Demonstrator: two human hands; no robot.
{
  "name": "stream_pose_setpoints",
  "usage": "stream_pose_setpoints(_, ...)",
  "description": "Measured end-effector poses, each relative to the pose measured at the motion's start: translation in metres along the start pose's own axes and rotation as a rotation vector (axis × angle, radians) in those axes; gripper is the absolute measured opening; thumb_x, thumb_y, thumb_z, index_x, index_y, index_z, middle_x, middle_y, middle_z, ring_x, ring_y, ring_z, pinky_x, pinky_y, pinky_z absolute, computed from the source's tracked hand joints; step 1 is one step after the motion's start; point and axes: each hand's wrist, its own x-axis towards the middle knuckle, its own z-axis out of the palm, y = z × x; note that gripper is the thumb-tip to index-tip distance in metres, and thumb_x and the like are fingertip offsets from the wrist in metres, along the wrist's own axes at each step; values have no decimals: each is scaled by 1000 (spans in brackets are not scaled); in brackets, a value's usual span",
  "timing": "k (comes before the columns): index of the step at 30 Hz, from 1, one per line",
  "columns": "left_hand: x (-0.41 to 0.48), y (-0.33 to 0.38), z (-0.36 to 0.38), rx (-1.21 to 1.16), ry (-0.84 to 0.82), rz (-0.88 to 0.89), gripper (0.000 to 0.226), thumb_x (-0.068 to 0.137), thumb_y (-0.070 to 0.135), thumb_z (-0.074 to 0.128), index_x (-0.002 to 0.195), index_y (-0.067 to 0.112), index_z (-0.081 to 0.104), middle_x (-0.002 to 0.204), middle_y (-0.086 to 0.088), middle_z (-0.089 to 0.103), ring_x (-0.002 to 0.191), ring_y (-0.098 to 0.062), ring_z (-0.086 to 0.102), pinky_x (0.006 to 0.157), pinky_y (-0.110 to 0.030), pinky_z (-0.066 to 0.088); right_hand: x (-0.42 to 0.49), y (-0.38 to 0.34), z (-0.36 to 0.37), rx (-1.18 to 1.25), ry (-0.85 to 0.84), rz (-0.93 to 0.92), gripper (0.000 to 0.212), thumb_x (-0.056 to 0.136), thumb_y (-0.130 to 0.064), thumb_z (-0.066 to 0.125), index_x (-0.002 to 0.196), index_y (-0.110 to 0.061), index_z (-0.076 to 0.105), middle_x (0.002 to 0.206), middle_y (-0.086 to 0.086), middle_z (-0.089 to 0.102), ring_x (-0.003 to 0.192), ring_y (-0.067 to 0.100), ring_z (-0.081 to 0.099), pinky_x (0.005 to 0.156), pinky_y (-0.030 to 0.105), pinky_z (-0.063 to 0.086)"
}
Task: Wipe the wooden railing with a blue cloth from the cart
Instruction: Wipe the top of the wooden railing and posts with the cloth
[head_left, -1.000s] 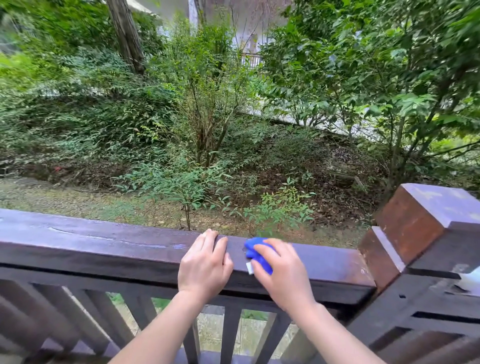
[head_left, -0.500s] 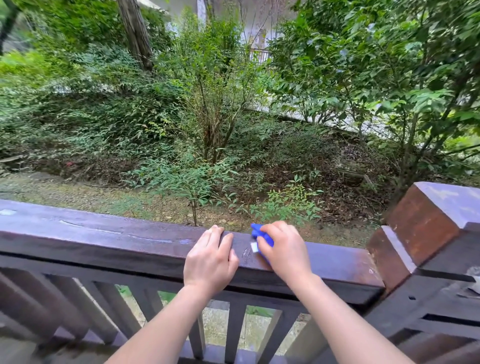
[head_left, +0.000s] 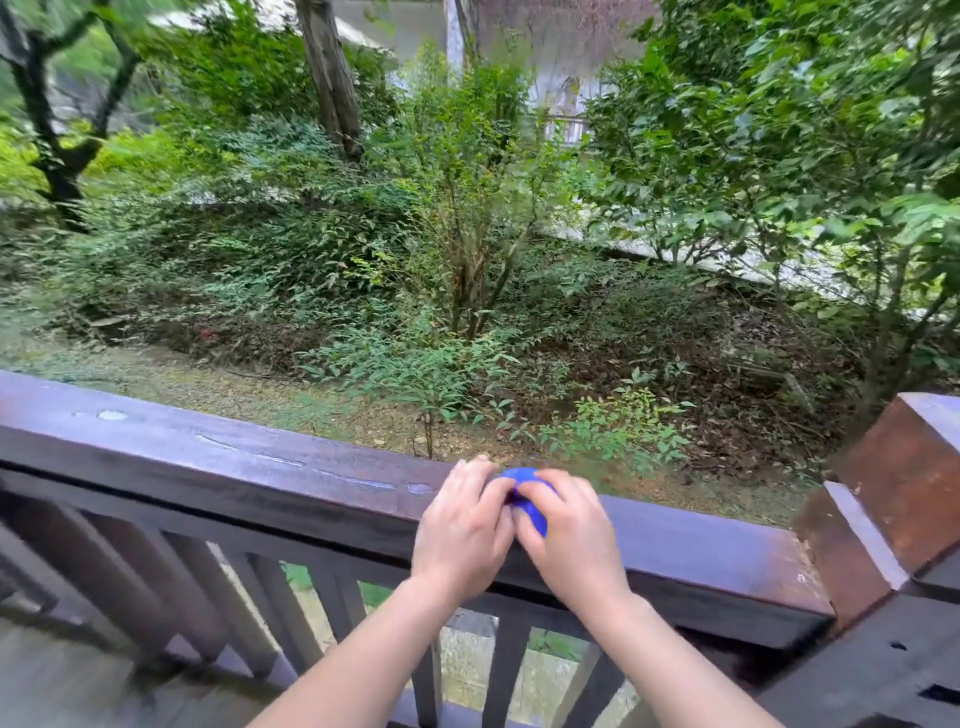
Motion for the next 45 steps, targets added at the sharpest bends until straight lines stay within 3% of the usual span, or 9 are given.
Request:
stream_pose_setpoints(7, -13, -70, -60, 46, 188, -54, 28, 88, 15, 49, 106, 7, 69, 115, -14, 65, 111, -32, 59, 93, -41, 51, 23, -9, 16, -19, 45, 121, 22, 80, -24, 70, 101, -18, 68, 106, 3, 63, 93, 33, 55, 80, 37, 48)
stream_pose_setpoints(11, -28, -140, -78, 276, 289, -212, 32, 90, 21, 46, 101, 5, 71, 107, -19, 64, 99, -40, 61, 87, -46, 48, 13, -42, 36, -4, -36, -163, 25, 82, -33, 64, 107, -25, 64, 111, -5, 62, 95, 25, 54, 77, 35, 51)
stream_pose_setpoints(14, -38, -169, -65, 332, 348, -200, 24, 91, 22, 47, 95, 5, 63, 104, -19, 59, 93, -40, 56, 85, -47, 40, 36, -39, 37, -2, -34, -1, 22, 82, -27, 67, 103, -19, 66, 107, 1, 63, 93, 30, 56, 77, 39, 51)
stream_pose_setpoints(20, -44, -180, -27, 160, 438, -279, 13, 86, 28, 42, 93, 19, 49, 108, -3, 45, 99, -32, 46, 92, -44, 31, 23, -63, 58, -5, -14, -192, 28, 82, -29, 68, 109, -23, 63, 115, -2, 62, 101, 24, 55, 88, 32, 48)
stream_pose_setpoints(24, -44, -184, -24, 132, 441, -277, 14, 86, 31, 40, 91, 21, 48, 107, -2, 46, 98, -31, 45, 92, -42, 30, 48, -69, 63, 2, -5, 1, 23, 83, -26, 68, 105, -19, 65, 110, 2, 62, 96, 29, 54, 82, 36, 49)
stream_pose_setpoints(29, -42, -186, -24, 124, 461, -248, 13, 85, 30, 40, 90, 21, 48, 106, -2, 46, 96, -31, 45, 90, -43, 32, 44, -85, 73, 5, -50, -180, 26, 83, -32, 66, 108, -25, 63, 113, -3, 62, 100, 25, 54, 83, 34, 50)
stream_pose_setpoints(32, -42, -187, -22, 112, 490, -223, 14, 85, 31, 40, 91, 21, 48, 107, -3, 46, 95, -31, 46, 88, -43, 32, 60, -83, 73, 7, -32, -20, 26, 83, -30, 67, 107, -20, 64, 110, 0, 62, 96, 28, 54, 83, 37, 50)
stream_pose_setpoints(41, -41, -184, -23, 148, 527, -225, 14, 85, 29, 40, 90, 19, 48, 106, -3, 46, 95, -31, 47, 88, -43, 33, 64, -89, 82, -3, -31, -78, 27, 84, -29, 67, 107, -16, 64, 110, 4, 62, 96, 29, 54, 85, 37, 49)
stream_pose_setpoints(45, -39, -181, -24, 158, 532, -221, 12, 84, 28, 40, 90, 20, 47, 105, -2, 46, 94, -30, 47, 86, -41, 33, 60, -95, 89, 33, -92, -297, 30, 86, -39, 57, 111, -24, 60, 116, -2, 58, 102, 24, 52, 88, 32, 46)
